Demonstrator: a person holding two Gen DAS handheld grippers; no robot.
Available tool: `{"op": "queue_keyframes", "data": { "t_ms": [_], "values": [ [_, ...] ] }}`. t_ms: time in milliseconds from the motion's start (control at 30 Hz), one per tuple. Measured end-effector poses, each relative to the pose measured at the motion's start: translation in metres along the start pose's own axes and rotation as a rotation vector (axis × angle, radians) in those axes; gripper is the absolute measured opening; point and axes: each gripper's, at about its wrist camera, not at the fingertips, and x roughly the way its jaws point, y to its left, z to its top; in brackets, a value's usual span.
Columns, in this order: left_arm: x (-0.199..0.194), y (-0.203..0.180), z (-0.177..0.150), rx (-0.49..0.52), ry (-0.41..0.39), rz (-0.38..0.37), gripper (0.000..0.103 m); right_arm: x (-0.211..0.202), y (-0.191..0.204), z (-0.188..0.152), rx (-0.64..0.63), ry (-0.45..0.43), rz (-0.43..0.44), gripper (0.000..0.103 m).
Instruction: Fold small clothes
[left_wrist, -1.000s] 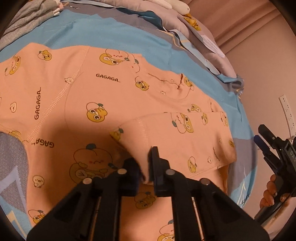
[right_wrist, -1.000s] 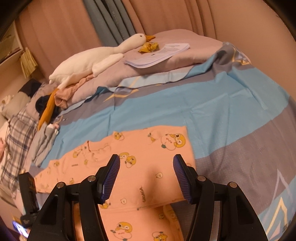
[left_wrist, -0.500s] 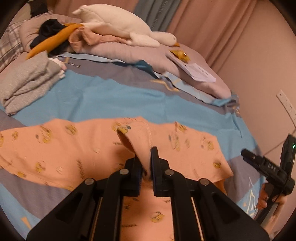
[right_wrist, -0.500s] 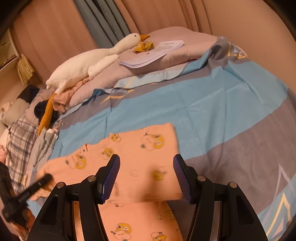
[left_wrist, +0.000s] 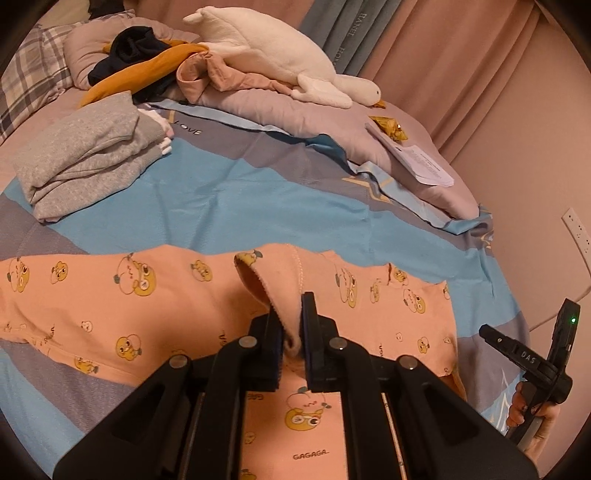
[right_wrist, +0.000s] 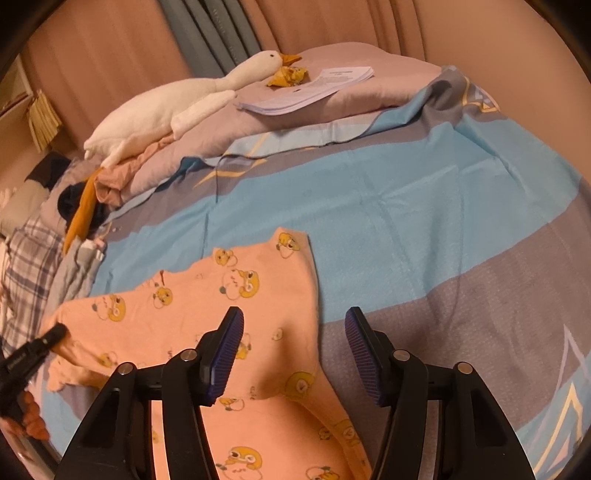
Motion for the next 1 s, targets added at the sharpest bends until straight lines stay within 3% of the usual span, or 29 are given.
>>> {"op": "queue_keyframes", "data": {
  "t_ms": [167, 600, 1000],
  "values": [
    [-0.005, 0.009, 0.002, -0.015, -0.003, 0.01, 0.008, 0.008, 0.007, -0.002, -0.023, 0.025, -0.012, 0.04],
    [0.005, 0.025, 0.0, 0.012, 0.043, 0.074, 0.009, 0.039, 0.023, -0.014, -0.068, 0.131, -0.038, 0.039],
    [0.03, 0.04, -0.008, 0.017, 0.124, 0.152, 0.012, 0.049, 0.03, -0.016, -0.087, 0.168, -0.073, 0.039]
  ]
}}
